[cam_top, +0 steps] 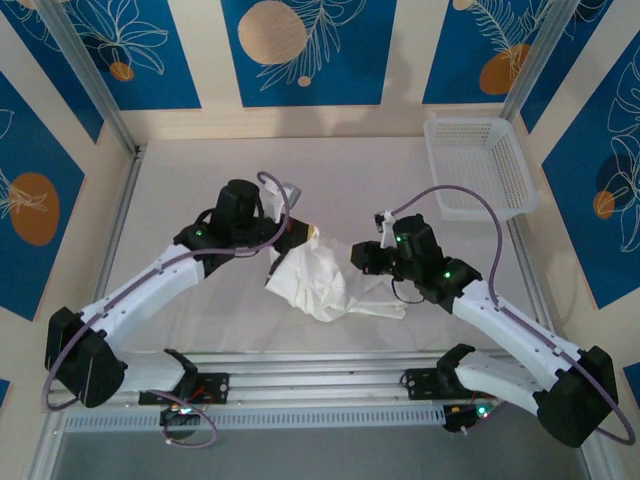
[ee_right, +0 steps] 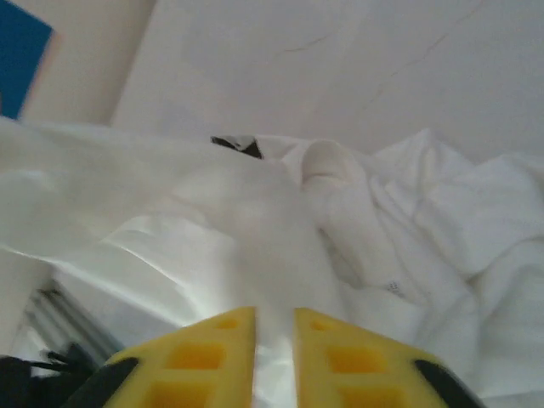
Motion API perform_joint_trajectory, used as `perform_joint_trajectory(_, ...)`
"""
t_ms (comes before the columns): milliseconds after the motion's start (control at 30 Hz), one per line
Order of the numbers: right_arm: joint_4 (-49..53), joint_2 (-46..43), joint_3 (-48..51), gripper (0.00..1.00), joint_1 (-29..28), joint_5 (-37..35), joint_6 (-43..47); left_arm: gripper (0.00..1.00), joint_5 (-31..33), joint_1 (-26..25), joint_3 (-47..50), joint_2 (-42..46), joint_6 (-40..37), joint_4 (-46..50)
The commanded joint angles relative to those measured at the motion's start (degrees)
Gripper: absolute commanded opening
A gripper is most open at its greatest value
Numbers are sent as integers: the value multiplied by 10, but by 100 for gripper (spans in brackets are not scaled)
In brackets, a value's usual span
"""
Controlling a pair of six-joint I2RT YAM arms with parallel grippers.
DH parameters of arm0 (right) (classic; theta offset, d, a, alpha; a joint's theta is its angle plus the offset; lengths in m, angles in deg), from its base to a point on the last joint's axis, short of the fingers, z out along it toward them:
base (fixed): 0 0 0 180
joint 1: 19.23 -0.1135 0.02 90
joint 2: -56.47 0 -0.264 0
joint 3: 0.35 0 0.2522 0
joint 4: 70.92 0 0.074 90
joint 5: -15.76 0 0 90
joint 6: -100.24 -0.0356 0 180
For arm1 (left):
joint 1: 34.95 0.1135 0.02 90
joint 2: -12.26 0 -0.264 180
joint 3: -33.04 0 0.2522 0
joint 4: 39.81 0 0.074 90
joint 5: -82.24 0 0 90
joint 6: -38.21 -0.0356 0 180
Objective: Fold the inside-out t-shirt
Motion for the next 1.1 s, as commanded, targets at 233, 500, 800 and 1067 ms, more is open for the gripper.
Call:
perform_joint_trajectory(233,-172,-22,52,66,-48,73,45,0,-101,10,-28,-23,64,3)
perform_joint_trajectory(500,-146,39,16,66,-72,-193,98,0,-116,10,-32,-21,74,-13)
perform_joint_trajectory(800,1,99,-14,56,-31,-67,-78,0,-99,10,-38,-4,51,15)
perform_joint_trajectory(1067,-4,-30,143,51,54,109,-215,0,-98,10,-22,0,57,4)
